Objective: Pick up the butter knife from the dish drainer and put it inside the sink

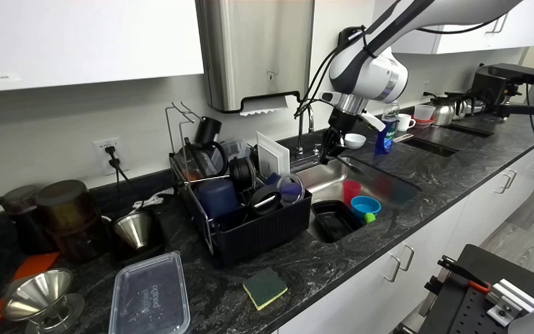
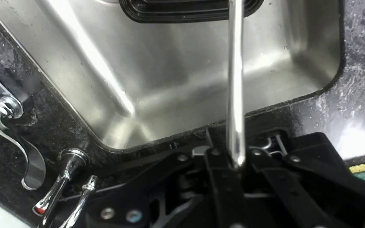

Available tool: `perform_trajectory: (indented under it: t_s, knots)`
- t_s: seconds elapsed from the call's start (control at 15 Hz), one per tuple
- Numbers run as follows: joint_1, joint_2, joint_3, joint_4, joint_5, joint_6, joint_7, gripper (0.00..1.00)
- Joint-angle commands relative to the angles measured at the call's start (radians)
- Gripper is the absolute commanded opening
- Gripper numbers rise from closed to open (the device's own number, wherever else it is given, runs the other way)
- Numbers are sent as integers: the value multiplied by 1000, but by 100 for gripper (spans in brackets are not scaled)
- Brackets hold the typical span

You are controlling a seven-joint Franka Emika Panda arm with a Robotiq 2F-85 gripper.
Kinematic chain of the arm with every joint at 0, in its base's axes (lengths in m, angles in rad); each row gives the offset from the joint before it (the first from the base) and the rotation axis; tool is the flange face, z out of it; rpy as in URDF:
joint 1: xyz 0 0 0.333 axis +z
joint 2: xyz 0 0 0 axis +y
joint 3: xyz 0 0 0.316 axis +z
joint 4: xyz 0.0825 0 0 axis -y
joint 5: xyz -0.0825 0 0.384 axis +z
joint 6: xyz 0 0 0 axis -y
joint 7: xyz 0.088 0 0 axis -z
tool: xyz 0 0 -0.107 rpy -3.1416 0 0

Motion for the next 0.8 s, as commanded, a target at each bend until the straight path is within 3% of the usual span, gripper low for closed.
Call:
perform_trajectory:
  t_s: [0.0, 0.73]
  knots:
    - [-56, 39, 42, 26, 36, 11, -43, 2]
    - [-126, 85, 80, 55, 243, 17, -156, 2]
